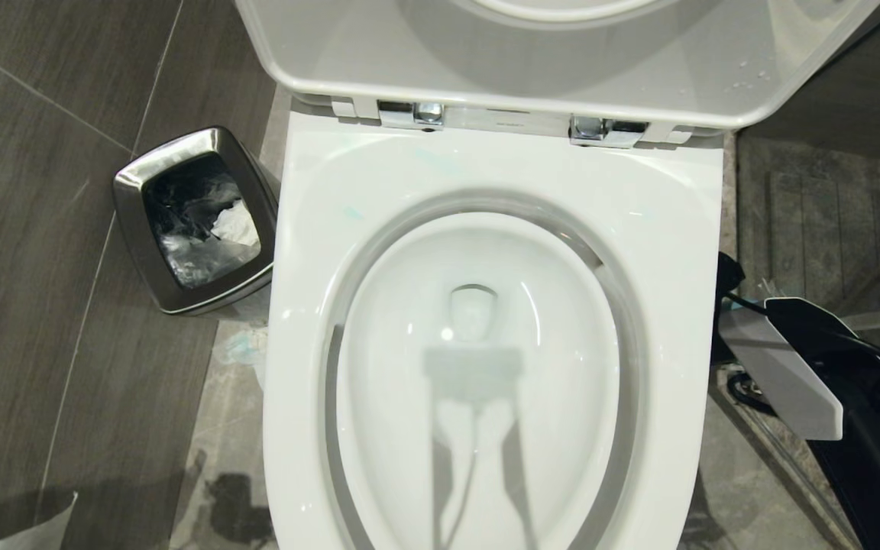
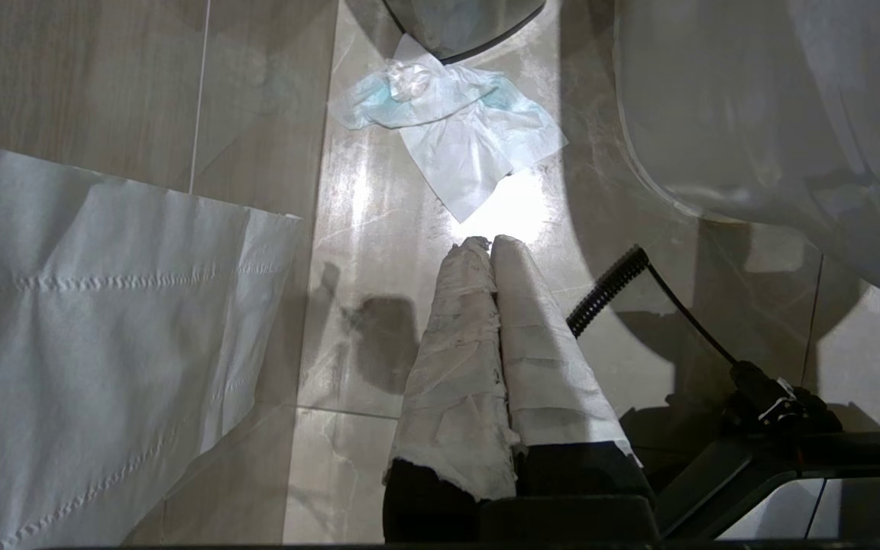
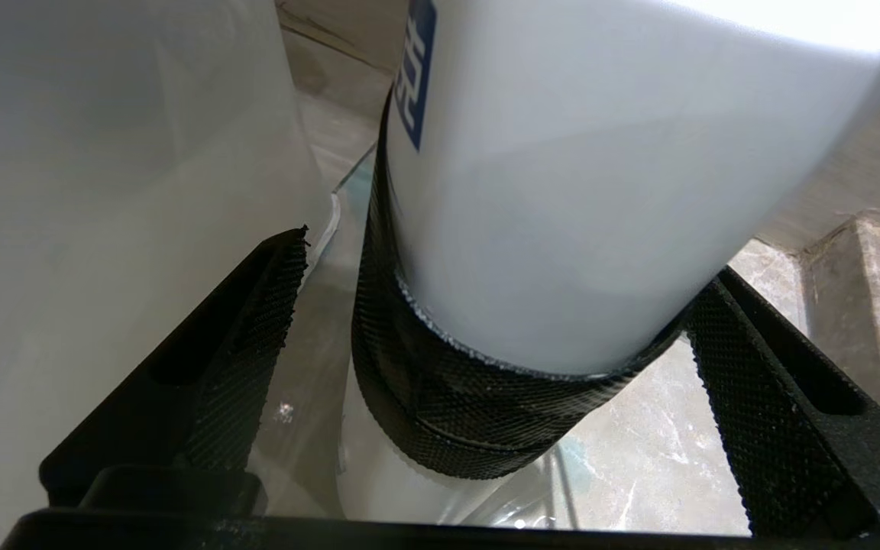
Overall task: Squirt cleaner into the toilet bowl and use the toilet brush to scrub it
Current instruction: Pour in the cleaning agent
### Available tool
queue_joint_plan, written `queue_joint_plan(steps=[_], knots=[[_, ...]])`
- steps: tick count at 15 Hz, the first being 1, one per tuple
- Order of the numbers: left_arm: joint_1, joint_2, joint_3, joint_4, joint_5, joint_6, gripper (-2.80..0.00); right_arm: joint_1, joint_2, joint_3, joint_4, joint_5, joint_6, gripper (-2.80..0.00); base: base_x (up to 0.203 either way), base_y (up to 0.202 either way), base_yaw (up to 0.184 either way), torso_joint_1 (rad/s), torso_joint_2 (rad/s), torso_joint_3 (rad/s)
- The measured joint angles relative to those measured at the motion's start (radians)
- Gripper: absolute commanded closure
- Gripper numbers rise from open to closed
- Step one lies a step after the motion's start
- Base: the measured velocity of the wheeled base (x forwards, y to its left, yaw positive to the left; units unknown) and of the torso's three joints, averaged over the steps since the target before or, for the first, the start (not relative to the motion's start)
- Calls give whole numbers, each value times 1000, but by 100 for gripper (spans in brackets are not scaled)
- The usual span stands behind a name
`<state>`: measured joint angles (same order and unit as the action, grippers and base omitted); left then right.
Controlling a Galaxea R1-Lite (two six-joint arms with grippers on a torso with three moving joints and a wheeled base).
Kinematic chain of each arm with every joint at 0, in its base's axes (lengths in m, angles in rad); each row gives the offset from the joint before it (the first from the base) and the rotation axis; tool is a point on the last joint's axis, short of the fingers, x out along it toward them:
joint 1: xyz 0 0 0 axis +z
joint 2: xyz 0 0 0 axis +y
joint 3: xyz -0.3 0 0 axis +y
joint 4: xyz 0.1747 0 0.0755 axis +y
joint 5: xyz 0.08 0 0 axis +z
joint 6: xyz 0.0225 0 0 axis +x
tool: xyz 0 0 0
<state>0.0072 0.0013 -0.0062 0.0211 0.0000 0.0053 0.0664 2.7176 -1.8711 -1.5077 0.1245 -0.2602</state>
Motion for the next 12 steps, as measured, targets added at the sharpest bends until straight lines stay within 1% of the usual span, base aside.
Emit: queue_joint_plan(steps=[6, 12], knots=[[0, 0, 0, 0, 0, 0, 0, 0, 45, -90, 27, 0, 1, -280, 0, 0, 0, 0, 0, 0], [0, 0, 0, 0, 0, -1, 0, 0, 58, -102, 35, 2, 0, -280, 0, 0, 0, 0, 5, 1]])
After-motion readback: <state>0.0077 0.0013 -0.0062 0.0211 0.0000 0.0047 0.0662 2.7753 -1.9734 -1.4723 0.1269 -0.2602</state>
